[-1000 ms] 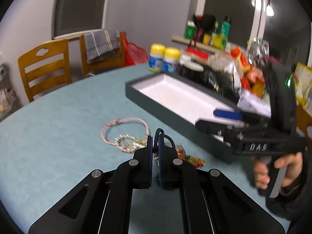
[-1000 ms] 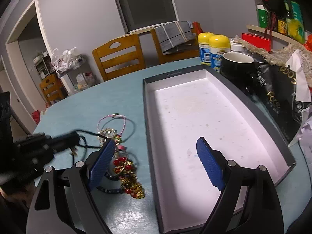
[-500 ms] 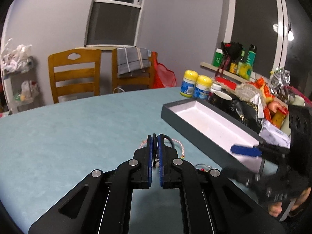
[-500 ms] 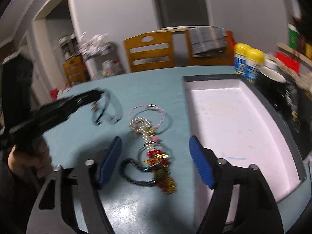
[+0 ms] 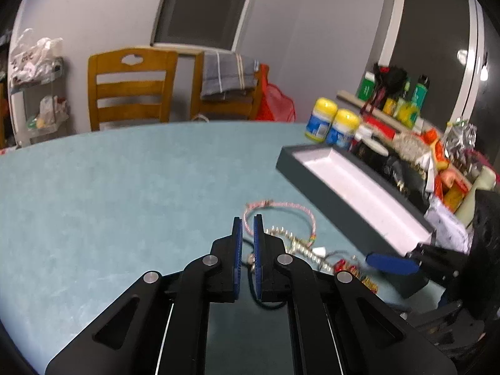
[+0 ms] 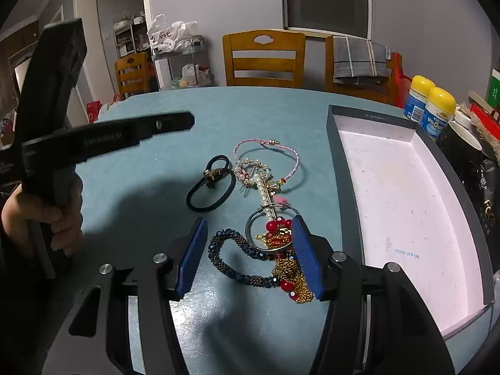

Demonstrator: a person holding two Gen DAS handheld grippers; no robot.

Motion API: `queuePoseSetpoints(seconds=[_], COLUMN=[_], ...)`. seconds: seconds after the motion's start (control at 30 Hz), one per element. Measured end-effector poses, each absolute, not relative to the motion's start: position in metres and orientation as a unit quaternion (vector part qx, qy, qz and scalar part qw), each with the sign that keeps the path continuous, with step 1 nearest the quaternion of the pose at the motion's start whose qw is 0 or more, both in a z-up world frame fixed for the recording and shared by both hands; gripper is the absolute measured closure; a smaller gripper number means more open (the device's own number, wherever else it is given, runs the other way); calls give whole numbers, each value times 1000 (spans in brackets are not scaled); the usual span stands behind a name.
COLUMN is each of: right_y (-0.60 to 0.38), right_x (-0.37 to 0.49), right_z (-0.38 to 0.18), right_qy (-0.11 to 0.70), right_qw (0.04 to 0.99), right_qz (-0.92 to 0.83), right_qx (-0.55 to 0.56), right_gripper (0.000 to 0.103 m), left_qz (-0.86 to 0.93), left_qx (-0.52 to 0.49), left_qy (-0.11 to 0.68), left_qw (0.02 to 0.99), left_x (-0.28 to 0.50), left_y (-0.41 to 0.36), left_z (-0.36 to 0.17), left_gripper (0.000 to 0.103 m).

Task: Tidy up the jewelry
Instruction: 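Lift the black hair tie out of the pile with the left gripper, then grasp a second black hair tie with the right gripper while the left holds its tie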

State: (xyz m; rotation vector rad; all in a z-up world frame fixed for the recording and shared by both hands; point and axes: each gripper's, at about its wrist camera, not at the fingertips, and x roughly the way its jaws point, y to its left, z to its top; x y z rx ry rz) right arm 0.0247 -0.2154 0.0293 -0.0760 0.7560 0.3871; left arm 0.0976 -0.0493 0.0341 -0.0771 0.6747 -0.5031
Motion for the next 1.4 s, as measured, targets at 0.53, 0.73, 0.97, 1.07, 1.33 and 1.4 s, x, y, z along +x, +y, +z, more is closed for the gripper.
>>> queuePoseSetpoints(seconds=[0.53,0.73,0.97,1.07,1.33,1.4], right_y=[-217,-212,-179,-173,-189,-191], right_x=[25,25,43,48,47,47], right_z=[29,33,25,32,50,53], right_qy=[370,358,379,363,304,295], right_qw=[910,909,892,894,914,915], right_qz=[180,209,243,263,263,268], right_qx=[-46,-31,-43,-11,51,64], right_gripper=[47,47,47,47,47,47], left_qz=[-229,-246,-298,-323,-396,-411], left_qx=[64,39,-61,-118,-214,-221], left_qy=[422,406,354,342,315,312], left_qw=[875,879,884,875,835,828], left_x=[106,102,98,99,96,95], left_y=[-84,-73,-41,-25,-12,-14], left_z=[-1,8,41,45,50,51], left_gripper=[76,89,88,89,89,89])
